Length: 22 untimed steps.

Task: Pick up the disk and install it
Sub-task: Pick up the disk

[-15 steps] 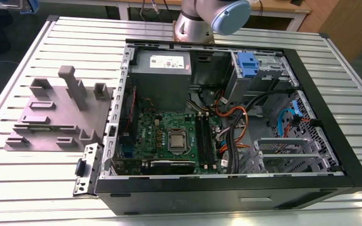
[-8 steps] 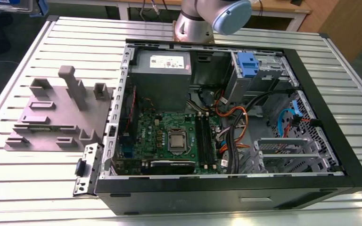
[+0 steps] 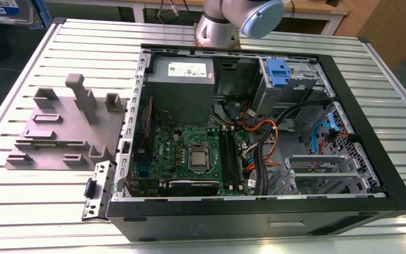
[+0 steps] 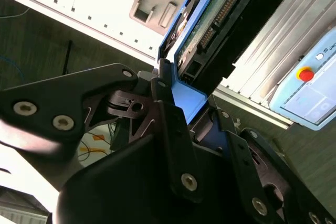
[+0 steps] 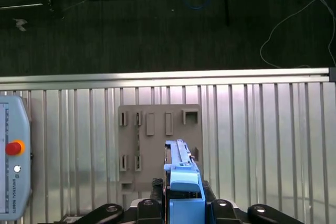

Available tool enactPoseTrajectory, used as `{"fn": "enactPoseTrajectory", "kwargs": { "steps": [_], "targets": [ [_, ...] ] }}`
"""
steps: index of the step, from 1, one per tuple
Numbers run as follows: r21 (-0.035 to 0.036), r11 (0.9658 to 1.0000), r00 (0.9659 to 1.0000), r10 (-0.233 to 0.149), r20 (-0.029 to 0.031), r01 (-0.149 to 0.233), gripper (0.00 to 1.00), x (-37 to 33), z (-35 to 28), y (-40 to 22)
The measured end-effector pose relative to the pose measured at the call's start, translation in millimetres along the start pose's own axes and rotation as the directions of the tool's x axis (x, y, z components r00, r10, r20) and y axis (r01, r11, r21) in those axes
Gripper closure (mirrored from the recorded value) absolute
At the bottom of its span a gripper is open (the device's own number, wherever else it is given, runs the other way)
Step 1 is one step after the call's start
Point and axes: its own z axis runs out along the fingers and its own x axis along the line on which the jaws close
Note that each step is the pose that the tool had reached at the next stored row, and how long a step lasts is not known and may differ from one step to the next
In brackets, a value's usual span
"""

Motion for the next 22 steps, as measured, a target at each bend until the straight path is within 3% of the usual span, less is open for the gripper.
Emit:
{"fn": "enactPoseTrajectory", "kwargs": {
  "steps": [7,22],
  "targets": [
    [0.0001,1.0,1.0,0.0,0.0,0.0,0.64,6.4,2.4,-7.9],
    [0.0003,1.0,1.0,0.0,0.0001,0.0,0.64,10.2,3.3,-41.1]
  ]
}}
